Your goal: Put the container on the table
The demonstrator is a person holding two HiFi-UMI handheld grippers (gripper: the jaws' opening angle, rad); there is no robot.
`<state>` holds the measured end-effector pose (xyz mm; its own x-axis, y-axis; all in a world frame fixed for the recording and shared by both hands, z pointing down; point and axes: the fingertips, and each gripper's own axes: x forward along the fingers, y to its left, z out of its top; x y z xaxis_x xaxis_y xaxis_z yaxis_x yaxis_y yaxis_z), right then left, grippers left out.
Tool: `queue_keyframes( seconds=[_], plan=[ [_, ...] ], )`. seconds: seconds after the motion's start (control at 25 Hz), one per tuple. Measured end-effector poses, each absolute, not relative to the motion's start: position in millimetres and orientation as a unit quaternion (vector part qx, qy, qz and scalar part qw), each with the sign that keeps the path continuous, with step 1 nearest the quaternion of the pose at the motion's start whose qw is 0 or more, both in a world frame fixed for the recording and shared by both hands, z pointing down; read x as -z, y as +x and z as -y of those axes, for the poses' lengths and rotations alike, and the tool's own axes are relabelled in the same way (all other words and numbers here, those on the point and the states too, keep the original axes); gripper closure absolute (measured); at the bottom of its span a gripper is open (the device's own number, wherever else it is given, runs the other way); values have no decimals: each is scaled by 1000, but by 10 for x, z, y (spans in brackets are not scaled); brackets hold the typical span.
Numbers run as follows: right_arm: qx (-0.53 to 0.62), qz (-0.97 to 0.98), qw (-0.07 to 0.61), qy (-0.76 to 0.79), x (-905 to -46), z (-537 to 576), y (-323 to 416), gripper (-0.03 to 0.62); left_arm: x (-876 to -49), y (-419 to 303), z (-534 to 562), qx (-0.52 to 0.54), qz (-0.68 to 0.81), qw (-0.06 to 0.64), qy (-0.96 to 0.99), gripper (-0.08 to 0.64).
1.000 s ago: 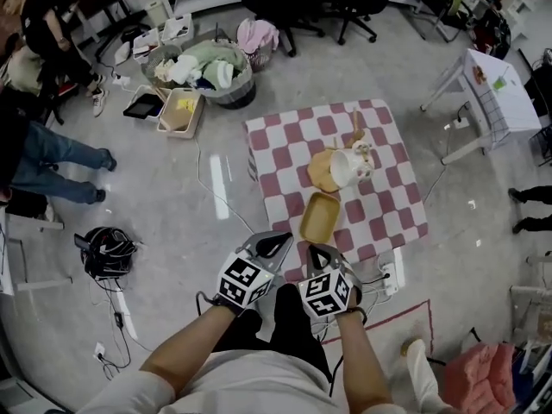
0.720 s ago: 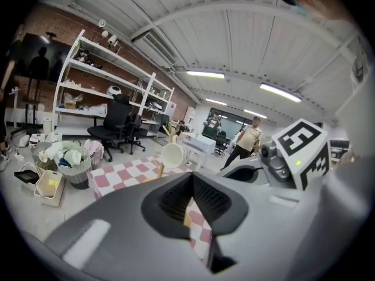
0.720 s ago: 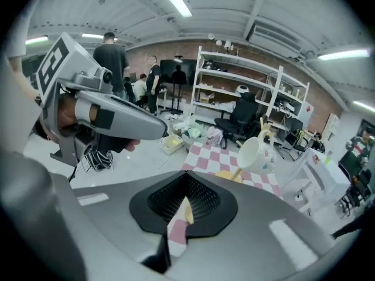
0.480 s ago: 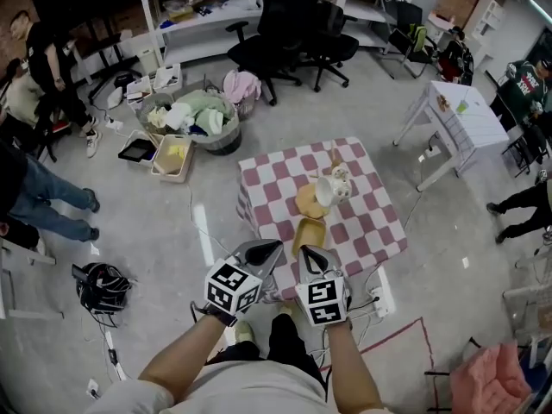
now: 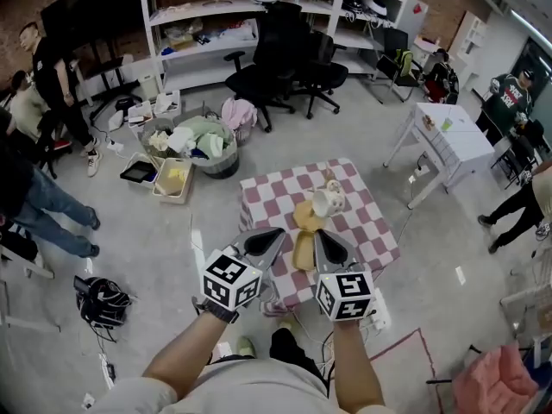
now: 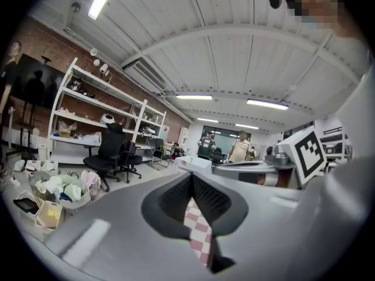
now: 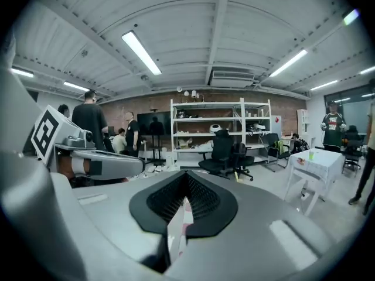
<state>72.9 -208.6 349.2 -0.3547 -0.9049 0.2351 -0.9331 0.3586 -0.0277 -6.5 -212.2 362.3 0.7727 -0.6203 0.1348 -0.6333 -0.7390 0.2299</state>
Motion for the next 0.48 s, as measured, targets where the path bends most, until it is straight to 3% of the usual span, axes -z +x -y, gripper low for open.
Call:
queue_keyframes(
  seconds=[0.48],
  plan=[
    [-44, 821, 36, 568, -2838, 1912, 592, 583, -3030, -248, 1988, 4, 341, 102, 934, 554]
  ],
)
